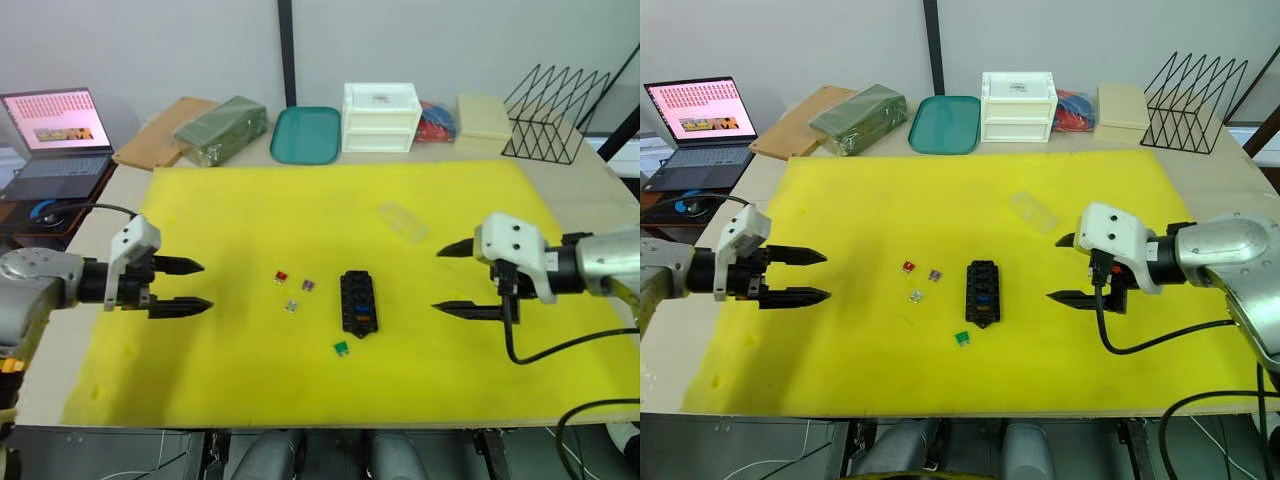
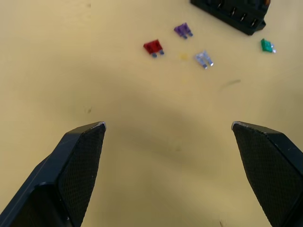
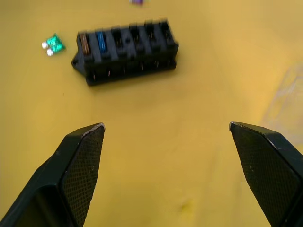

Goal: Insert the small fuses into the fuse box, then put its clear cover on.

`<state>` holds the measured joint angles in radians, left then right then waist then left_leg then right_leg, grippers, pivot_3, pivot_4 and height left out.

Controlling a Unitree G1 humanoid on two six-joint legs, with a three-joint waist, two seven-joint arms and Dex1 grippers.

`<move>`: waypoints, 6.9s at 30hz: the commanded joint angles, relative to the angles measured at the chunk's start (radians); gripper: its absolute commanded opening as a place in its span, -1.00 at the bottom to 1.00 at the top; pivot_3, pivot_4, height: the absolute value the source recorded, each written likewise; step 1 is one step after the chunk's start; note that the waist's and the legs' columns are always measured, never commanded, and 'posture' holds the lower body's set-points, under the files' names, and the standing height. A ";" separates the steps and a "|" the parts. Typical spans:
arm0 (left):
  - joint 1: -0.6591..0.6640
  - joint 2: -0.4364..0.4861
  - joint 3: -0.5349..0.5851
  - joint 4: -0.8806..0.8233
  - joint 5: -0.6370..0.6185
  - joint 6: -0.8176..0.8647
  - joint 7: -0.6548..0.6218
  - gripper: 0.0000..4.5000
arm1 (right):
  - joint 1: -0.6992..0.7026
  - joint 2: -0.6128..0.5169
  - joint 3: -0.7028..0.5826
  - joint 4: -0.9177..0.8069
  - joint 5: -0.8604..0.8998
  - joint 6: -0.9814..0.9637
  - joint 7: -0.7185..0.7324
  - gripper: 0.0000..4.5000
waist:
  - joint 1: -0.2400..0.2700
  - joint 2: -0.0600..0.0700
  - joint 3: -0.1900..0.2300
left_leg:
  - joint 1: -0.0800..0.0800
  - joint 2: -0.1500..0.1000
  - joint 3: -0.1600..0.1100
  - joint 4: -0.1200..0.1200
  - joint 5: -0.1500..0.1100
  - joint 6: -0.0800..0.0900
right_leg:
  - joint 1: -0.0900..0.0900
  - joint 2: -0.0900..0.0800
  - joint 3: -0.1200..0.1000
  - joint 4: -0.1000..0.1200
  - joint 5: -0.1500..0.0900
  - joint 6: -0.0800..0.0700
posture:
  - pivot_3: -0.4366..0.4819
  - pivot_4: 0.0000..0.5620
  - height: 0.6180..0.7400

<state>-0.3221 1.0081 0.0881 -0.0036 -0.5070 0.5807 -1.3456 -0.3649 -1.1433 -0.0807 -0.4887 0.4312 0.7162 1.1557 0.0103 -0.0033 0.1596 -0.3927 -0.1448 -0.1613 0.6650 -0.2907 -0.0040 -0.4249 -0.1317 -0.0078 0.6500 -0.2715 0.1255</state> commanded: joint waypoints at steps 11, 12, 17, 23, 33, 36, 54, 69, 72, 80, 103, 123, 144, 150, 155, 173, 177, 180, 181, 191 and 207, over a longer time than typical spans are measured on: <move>-0.116 -0.167 -0.081 -0.037 -0.249 0.507 0.079 1.00 | -0.185 0.156 0.179 -0.150 0.079 0.088 -0.095 0.98 | 0.000 -0.002 0.001 | 0.000 0.000 0.000 0.001 0.000 0.000 | 0.000 0.000 0.000 0.000 0.000 0.000 | -0.05 -0.47 1.00; -0.123 -0.177 -0.086 -0.030 -0.263 0.547 0.088 0.92 | -0.191 0.160 0.185 -0.151 0.080 0.088 -0.099 1.00 | -0.001 -0.002 0.001 | 0.000 0.000 0.000 0.001 0.000 0.000 | 0.000 0.000 0.000 0.000 0.000 0.000 | -0.05 -0.47 1.00; -0.185 -0.243 -0.104 0.087 -0.307 0.739 0.140 0.26 | -0.228 0.177 0.227 -0.148 0.070 0.083 -0.110 1.00 | -0.002 -0.002 0.001 | 0.000 0.000 0.000 0.001 0.000 0.000 | 0.000 0.001 0.000 0.001 0.000 0.000 | -0.05 -0.47 1.00; -0.250 -0.310 -0.121 0.213 -0.301 0.839 0.187 0.26 | -0.251 0.184 0.255 -0.149 0.058 0.090 -0.120 1.00 | -0.001 -0.002 0.001 | 0.000 0.000 0.000 0.002 0.000 0.000 | 0.000 0.001 0.000 0.001 0.000 0.000 | -0.05 -0.47 1.00; -0.343 -0.352 -0.096 0.341 -0.254 0.742 0.220 0.26 | -0.267 0.179 0.271 -0.147 0.048 0.097 -0.120 1.00 | 0.001 -0.002 0.001 | 0.000 0.000 0.000 0.002 0.000 0.000 | 0.000 0.000 0.000 0.002 0.000 0.000 | -0.05 -0.47 1.00; -0.403 -0.324 -0.087 0.423 -0.231 0.700 0.198 0.26 | -0.271 0.180 0.277 -0.146 0.044 0.098 -0.117 1.00 | 0.000 -0.002 0.001 | 0.000 0.000 0.000 0.002 0.000 0.000 | -0.001 0.001 0.000 0.002 0.000 0.000 | -0.05 -0.47 1.00; -0.531 -0.384 -0.266 0.681 -0.007 0.507 -0.001 0.26 | -0.312 0.198 0.299 -0.137 0.034 0.107 -0.124 1.00 | -0.003 -0.002 0.001 | -0.001 -0.001 0.000 0.002 0.000 0.000 | -0.001 0.000 0.000 0.002 0.000 0.000 | -0.05 -0.47 1.00; -0.536 -0.438 -0.274 0.694 0.050 0.501 -0.059 0.26 | -0.303 0.192 0.275 -0.154 0.053 0.144 -0.147 1.00 | 0.000 -0.003 0.000 | -0.001 -0.001 0.000 0.003 0.000 0.000 | -0.001 0.000 0.000 0.002 0.000 0.000 | -0.05 -0.47 1.00; -0.534 -0.446 -0.270 0.711 0.068 0.478 -0.038 0.26 | -0.299 0.194 0.276 -0.158 0.057 0.149 -0.148 1.00 | 0.000 -0.003 0.000 | -0.001 -0.001 0.000 0.003 0.000 0.000 | -0.001 0.000 0.000 0.002 0.000 0.000 | -0.05 -0.47 1.00; -0.522 -0.456 -0.269 0.733 0.100 0.442 -0.034 -0.32 | -0.291 0.196 0.291 -0.158 0.038 0.138 -0.156 1.00 | 0.000 -0.003 0.000 | -0.001 -0.001 0.000 0.003 0.000 0.000 | -0.001 0.000 0.000 0.003 0.000 0.000 | -0.05 -0.47 1.00; -0.339 -0.433 -0.063 0.155 -0.076 0.234 -0.066 -0.99 | -0.395 0.286 0.175 -0.097 0.253 0.398 -0.210 1.00 | -0.008 -0.003 0.000 | -0.002 -0.001 0.000 0.003 0.000 0.000 | -0.002 0.000 0.000 0.003 0.000 0.000 | -0.05 -0.47 1.00; -0.236 -0.487 -0.122 -0.175 -0.119 0.063 0.054 -1.00 | -0.565 0.460 0.106 0.001 0.485 0.753 -0.430 -0.13 | -0.021 -0.003 0.000 | -0.002 -0.001 0.000 0.002 0.000 0.000 | -0.002 0.000 0.000 0.003 0.000 0.000 | -0.05 -0.47 1.00; -0.231 -0.480 -0.125 -0.178 -0.143 0.056 0.072 -1.00 | -0.540 0.418 0.168 -0.017 0.474 0.690 -0.431 -0.52 | -0.022 -0.003 0.000 | -0.002 -0.001 0.000 0.002 0.000 0.000 | -0.002 0.000 0.000 0.003 0.000 0.000 | -0.05 -0.47 1.00; -0.240 -0.470 -0.117 -0.164 -0.142 0.053 0.075 -1.00 | -0.534 0.391 0.186 -0.018 0.460 0.660 -0.423 -0.52 | -0.022 -0.003 0.000 | -0.002 -0.001 0.000 0.002 0.000 0.000 | -0.002 0.000 0.000 0.003 0.000 0.000 | -0.05 -0.47 1.00; -0.230 -0.449 -0.126 -0.166 -0.139 0.050 0.065 -1.00 | -0.530 0.383 0.187 -0.012 0.459 0.645 -0.411 -0.52 | -0.022 -0.003 0.000 | -0.002 -0.001 0.000 0.002 0.000 0.000 | -0.002 0.000 0.000 0.003 0.000 0.000 | -0.05 -0.47 1.00; -0.214 -0.461 -0.141 -0.191 -0.151 0.045 0.107 -1.00 | -0.518 0.403 0.192 -0.019 0.461 0.641 -0.415 -0.52 | -0.021 -0.003 0.000 | -0.002 -0.001 0.000 0.002 0.000 0.000 | -0.002 0.000 0.000 0.002 0.000 0.000 | -0.05 -0.47 1.00; -0.213 -0.463 -0.147 -0.189 -0.146 0.040 0.106 -1.00 | -0.520 0.399 0.194 -0.019 0.460 0.640 -0.409 -0.52 | -0.021 -0.003 0.000 | -0.002 -0.001 0.000 0.002 0.000 0.000 | -0.002 0.000 0.000 0.002 0.000 0.000 | -0.05 -0.47 1.00; -0.215 -0.464 -0.148 -0.188 -0.146 0.039 0.108 -1.00 | -0.519 0.397 0.197 -0.020 0.456 0.639 -0.406 -0.52 | -0.021 -0.003 0.000 | -0.002 -0.001 0.000 0.002 0.000 0.000 | -0.002 0.000 0.000 0.002 0.000 0.000 | -0.05 -0.47 1.00; -0.216 -0.464 -0.149 -0.187 -0.145 0.038 0.107 -1.00 | -0.519 0.397 0.199 -0.021 0.455 0.638 -0.405 -0.52 | -0.021 -0.003 0.000 | -0.002 -0.001 0.000 0.002 0.000 0.000 | -0.002 0.000 0.000 0.002 0.000 0.000 | -0.05 -0.47 1.00; -0.228 -0.452 -0.139 -0.187 -0.156 0.056 0.108 -1.00 | -0.532 0.405 0.213 -0.011 0.458 0.630 -0.397 -0.52 | -0.022 -0.003 0.000 | -0.002 -0.001 0.000 0.002 0.000 0.000 | -0.002 0.000 0.000 0.002 0.000 0.000 | -0.05 -0.47 1.00; -0.203 -0.447 -0.159 -0.198 -0.141 0.034 0.114 -1.00 | -0.548 0.392 0.245 0.007 0.426 0.601 -0.357 -0.52 | -0.022 -0.003 0.000 | -0.002 -0.001 0.000 0.002 0.000 0.000 | -0.002 0.000 0.000 0.002 0.000 0.000 | -0.05 -0.47 1.00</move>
<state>-0.5173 0.5572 -0.0721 -0.1717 -0.6402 0.6269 -1.2350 -0.8936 -0.7499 0.1827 -0.4684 0.8566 1.3317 0.7929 -0.0112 -0.0060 0.1599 -0.3944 -0.1454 -0.1615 0.6671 -0.2906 -0.0040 -0.4267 -0.1320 -0.0075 0.6523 -0.2714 0.1256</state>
